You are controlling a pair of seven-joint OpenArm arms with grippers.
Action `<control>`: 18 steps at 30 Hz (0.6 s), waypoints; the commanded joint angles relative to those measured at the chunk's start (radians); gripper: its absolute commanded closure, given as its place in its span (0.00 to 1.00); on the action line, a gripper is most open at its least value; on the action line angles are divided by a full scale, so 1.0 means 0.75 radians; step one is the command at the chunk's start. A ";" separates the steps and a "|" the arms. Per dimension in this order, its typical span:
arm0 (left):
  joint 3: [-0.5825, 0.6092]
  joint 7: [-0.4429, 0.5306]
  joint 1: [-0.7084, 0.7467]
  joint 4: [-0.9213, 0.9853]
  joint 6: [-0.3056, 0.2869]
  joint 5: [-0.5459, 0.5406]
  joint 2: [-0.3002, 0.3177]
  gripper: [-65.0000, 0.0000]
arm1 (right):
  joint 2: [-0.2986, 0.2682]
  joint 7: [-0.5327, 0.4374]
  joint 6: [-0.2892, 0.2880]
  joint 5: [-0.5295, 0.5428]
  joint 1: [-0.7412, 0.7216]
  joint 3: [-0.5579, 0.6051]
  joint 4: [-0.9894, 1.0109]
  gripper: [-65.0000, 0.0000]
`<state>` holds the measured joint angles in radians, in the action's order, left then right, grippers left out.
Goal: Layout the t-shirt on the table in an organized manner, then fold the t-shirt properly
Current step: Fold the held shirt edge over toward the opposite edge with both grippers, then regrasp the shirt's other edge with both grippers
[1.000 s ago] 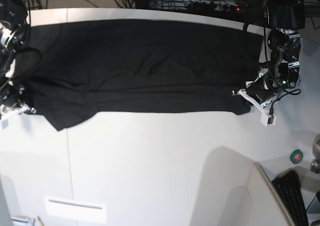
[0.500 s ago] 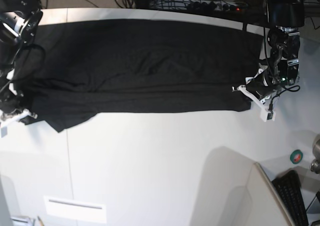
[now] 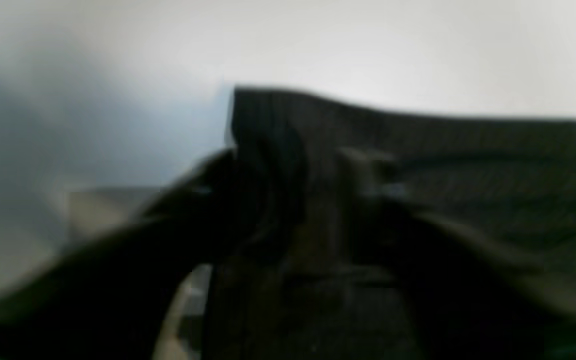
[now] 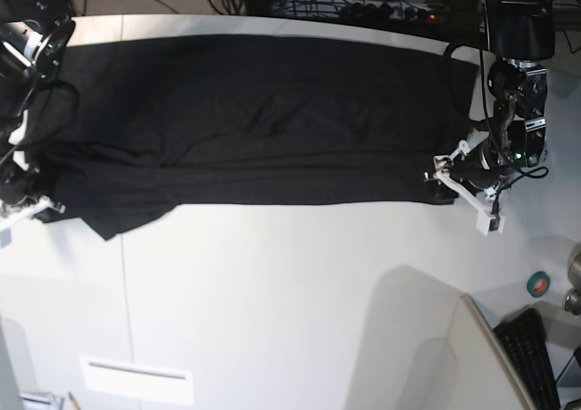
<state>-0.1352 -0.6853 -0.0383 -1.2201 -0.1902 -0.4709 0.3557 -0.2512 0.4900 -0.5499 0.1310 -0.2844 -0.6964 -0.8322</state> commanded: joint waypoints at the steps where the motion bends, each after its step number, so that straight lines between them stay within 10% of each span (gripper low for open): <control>1: -0.009 0.015 -0.013 -0.031 -0.005 -0.001 0.026 0.35 | -0.028 -0.026 -0.008 0.019 -0.031 -0.001 -0.027 1.00; 12: -0.214 -0.149 -0.208 0.163 -0.015 -0.015 0.048 0.29 | -0.030 -0.024 -0.008 0.019 -0.033 0.001 -0.027 1.00; 18: -0.211 -0.176 -0.425 0.501 -0.232 -0.001 0.050 0.30 | -0.024 -0.024 -0.008 0.019 -0.033 0.001 -0.027 1.00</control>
<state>-0.2886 -0.8268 -0.3374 -0.8314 -0.3626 -0.4713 0.3668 -0.2512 0.4927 -0.5499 0.1314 -0.2867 -0.6956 -0.8341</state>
